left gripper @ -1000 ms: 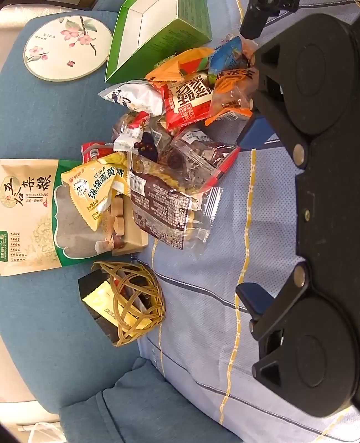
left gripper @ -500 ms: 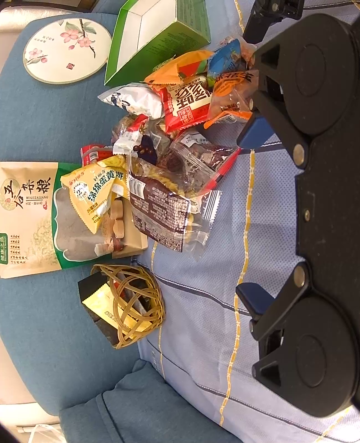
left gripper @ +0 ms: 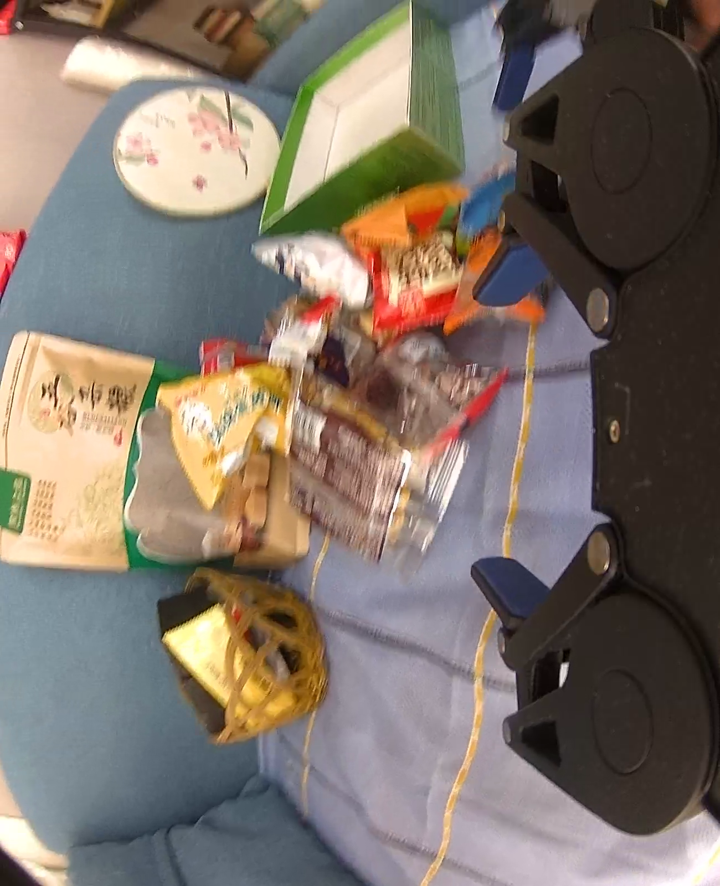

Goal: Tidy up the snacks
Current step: 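Move both tools toward the snack pile, then carry the orange pastry into the box with left tool while right tool carries a clear bar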

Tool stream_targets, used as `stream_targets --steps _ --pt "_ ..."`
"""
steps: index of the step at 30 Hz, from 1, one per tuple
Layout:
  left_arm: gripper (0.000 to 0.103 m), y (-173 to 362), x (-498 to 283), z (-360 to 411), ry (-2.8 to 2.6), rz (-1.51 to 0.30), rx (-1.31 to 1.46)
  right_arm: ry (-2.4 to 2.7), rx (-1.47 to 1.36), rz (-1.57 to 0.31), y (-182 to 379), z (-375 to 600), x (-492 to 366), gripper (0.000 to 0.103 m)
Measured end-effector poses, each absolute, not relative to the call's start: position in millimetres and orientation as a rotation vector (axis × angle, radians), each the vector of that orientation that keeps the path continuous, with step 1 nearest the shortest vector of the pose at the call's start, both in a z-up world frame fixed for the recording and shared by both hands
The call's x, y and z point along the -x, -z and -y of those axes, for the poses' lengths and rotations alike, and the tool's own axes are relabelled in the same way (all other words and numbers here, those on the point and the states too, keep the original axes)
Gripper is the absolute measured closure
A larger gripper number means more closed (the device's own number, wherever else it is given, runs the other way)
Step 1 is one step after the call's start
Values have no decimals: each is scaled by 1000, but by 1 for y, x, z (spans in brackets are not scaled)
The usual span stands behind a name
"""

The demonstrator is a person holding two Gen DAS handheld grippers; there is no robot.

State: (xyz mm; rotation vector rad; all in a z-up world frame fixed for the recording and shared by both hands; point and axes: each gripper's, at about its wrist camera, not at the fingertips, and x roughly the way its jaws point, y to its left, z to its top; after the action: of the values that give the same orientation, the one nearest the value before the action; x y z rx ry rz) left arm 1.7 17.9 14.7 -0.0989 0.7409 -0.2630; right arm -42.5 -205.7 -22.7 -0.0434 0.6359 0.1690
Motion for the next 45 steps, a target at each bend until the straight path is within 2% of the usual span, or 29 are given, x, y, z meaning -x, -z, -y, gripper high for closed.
stream_targets --steps 4,6,7,8,12,14,18,20,21,22,25,27,28,30,33,35,45 --pt "1 -13 4 -7 379 -748 107 -209 65 -632 32 195 24 0" --pt "17 -10 6 -1 429 -755 96 -248 -20 -661 28 201 27 13" --pt "27 -9 6 0 446 -759 97 -235 -13 -673 26 203 30 13" --pt "30 -8 6 2 466 -769 104 -218 8 -677 25 203 35 13" --pt "30 -4 -2 8 503 -828 173 -227 -61 -708 25 217 47 13" --pt "30 -7 -7 16 512 -838 171 -221 -43 -684 21 217 50 4" --pt "31 -3 -26 34 507 -864 119 -200 -26 -692 22 216 49 0" --pt "45 5 -34 40 512 -900 115 -196 -41 -706 24 219 47 0" --pt "49 10 -36 40 507 -911 109 -192 -49 -710 25 220 46 0" --pt "45 13 -38 39 513 -918 114 -188 -53 -718 26 221 45 0" --pt "43 20 -41 27 522 -936 212 -195 -53 -724 28 220 45 0" --pt "33 22 -43 23 515 -954 249 -198 -44 -728 28 217 44 0" --pt "23 22 -43 22 507 -961 256 -197 -36 -733 29 216 43 0" --pt "26 24 -44 23 514 -962 259 -196 -21 -745 31 214 44 0" --pt "37 23 -41 25 530 -957 258 -191 -5 -745 30 215 45 11" --pt "52 19 -36 22 536 -960 269 -189 -14 -740 28 217 46 15" --pt "53 -55 -11 26 618 -845 199 -143 -67 -574 -14 247 60 17"
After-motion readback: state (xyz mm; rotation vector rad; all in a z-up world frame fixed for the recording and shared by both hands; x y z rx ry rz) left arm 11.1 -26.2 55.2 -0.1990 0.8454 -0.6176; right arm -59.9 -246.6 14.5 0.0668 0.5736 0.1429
